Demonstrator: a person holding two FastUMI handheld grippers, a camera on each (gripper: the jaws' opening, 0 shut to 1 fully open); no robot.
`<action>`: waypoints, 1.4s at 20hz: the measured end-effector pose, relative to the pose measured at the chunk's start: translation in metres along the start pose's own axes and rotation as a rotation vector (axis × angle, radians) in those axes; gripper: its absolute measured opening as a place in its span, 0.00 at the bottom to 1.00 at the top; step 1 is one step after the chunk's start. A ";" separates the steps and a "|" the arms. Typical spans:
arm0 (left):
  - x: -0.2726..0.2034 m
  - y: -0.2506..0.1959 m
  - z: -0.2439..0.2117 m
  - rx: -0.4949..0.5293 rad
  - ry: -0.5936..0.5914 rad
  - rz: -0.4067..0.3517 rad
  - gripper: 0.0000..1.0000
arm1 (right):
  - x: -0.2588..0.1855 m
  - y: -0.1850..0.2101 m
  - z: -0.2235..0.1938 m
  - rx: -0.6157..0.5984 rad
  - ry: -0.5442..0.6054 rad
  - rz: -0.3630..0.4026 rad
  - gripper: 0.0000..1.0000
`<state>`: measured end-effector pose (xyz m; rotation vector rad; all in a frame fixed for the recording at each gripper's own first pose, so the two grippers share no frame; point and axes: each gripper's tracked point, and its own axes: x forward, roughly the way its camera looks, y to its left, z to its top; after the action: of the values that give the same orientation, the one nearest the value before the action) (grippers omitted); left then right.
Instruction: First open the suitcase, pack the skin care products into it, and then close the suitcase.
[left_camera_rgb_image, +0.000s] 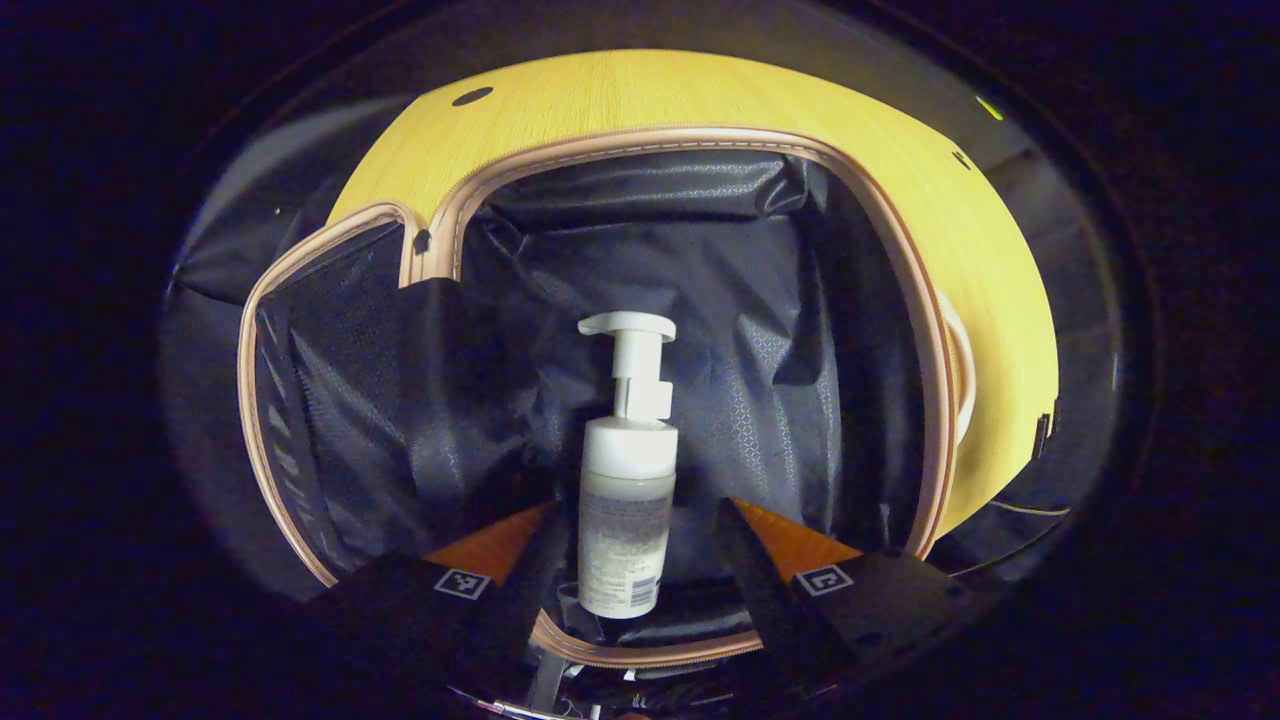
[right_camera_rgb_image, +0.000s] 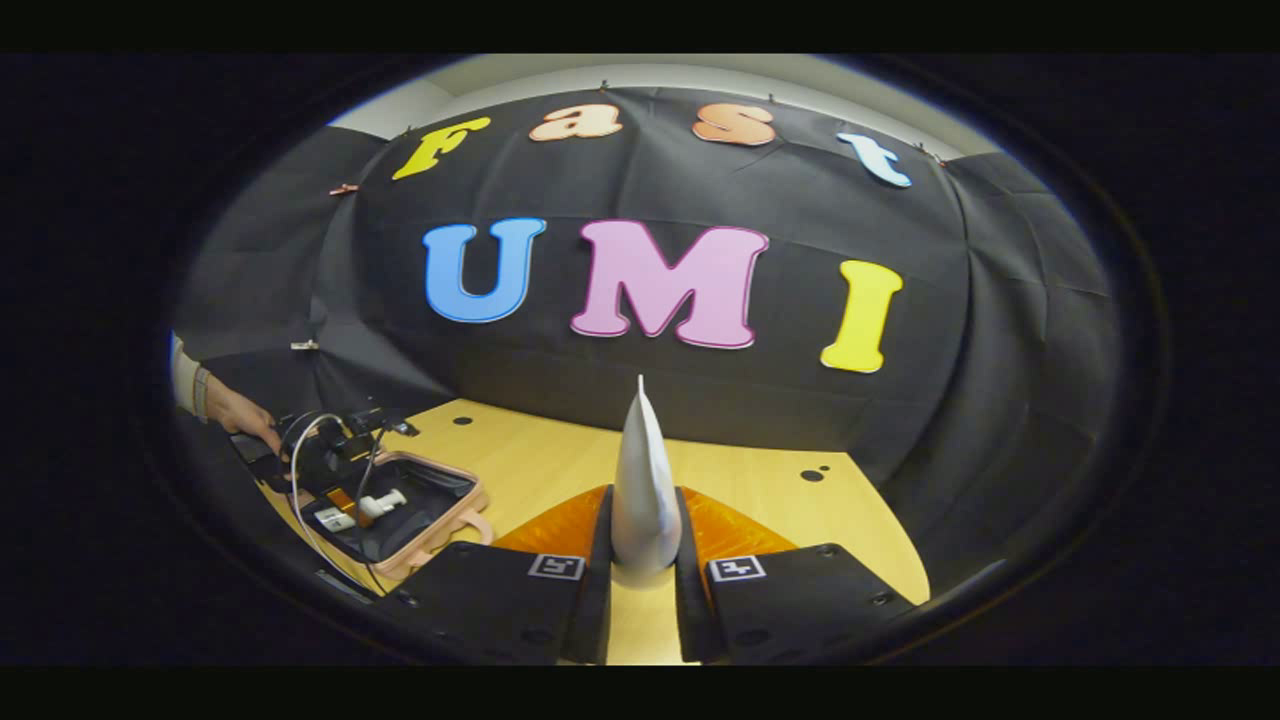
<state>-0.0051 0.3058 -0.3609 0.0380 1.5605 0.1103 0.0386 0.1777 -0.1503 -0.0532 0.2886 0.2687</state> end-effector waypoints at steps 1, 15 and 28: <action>-0.012 0.003 0.005 0.015 -0.050 0.015 0.99 | 0.003 0.012 0.001 0.003 0.006 0.027 0.30; -0.156 0.137 -0.063 -0.332 -0.624 0.016 0.97 | 0.092 0.286 -0.098 0.431 0.654 0.497 0.30; -0.155 0.252 -0.125 -0.719 -0.667 0.068 0.98 | 0.083 0.320 -0.240 0.494 1.163 0.178 0.30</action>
<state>-0.1428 0.5364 -0.1846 -0.4017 0.7883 0.6399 -0.0367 0.4853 -0.4080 0.3211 1.5130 0.3141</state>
